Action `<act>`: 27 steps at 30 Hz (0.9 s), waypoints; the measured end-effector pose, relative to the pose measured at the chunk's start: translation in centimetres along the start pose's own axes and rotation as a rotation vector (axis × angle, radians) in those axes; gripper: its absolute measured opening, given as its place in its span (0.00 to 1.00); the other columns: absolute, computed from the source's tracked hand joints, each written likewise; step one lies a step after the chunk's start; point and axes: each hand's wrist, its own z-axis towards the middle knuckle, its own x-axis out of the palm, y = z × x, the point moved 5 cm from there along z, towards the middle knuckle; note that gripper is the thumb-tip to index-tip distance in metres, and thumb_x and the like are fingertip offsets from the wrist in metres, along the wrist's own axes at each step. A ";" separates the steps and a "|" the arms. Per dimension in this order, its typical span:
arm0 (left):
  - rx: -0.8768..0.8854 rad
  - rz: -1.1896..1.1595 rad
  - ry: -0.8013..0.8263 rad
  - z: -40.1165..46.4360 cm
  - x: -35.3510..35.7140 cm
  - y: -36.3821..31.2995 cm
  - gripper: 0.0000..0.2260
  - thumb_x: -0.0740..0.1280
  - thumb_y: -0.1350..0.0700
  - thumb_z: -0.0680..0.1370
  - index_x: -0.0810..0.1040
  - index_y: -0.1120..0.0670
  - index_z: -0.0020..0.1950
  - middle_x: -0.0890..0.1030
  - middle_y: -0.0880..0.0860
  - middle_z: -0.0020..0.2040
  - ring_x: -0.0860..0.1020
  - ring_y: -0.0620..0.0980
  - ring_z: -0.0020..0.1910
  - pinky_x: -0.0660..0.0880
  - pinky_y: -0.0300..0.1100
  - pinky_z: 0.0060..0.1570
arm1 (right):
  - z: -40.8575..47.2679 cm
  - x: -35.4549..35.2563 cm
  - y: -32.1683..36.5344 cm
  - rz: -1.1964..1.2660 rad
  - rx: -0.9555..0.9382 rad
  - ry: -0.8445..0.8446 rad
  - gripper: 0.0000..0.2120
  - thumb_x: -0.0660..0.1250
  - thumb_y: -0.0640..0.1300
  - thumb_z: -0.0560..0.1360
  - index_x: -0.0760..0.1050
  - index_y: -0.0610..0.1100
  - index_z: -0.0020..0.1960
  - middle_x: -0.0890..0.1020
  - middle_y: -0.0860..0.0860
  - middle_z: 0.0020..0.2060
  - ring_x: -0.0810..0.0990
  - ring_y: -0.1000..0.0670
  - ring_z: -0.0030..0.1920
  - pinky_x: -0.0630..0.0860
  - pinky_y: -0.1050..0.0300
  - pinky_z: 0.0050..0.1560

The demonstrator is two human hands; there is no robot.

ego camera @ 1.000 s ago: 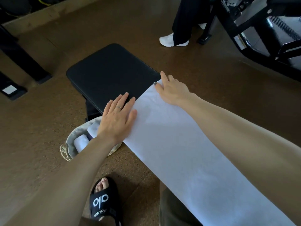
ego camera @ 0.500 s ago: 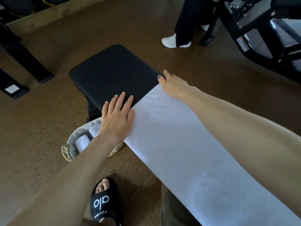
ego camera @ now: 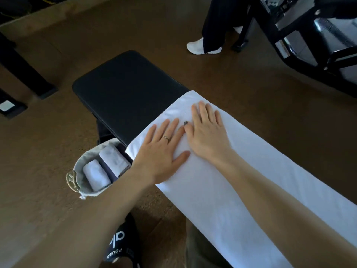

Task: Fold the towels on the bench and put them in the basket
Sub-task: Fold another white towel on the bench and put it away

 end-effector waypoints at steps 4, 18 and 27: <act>-0.022 0.008 -0.006 0.0 0.3 0.3 0.35 0.36 0.31 0.78 0.39 0.44 0.83 0.39 0.46 0.83 0.36 0.47 0.82 0.38 0.53 0.80 | 2.3 -0.2 -1.1 0.033 0.040 -0.019 0.29 0.46 0.56 0.86 0.50 0.44 0.83 0.53 0.44 0.82 0.51 0.42 0.82 0.48 0.44 0.80; 0.177 0.026 -0.060 2.8 -2.6 -12.6 0.29 0.42 0.37 0.84 0.44 0.43 0.84 0.41 0.47 0.84 0.40 0.51 0.82 0.36 0.53 0.79 | -12.9 -2.0 -12.2 0.112 0.370 -0.104 0.29 0.44 0.56 0.85 0.54 0.46 0.83 0.62 0.46 0.80 0.58 0.43 0.80 0.53 0.44 0.80; 0.098 0.116 0.002 6.9 -3.1 -16.2 0.26 0.46 0.40 0.85 0.50 0.44 0.83 0.51 0.52 0.84 0.48 0.54 0.82 0.46 0.59 0.78 | -18.7 -2.1 -18.2 0.095 0.426 -0.264 0.30 0.48 0.56 0.82 0.76 0.38 0.69 0.84 0.40 0.49 0.82 0.36 0.49 0.75 0.41 0.57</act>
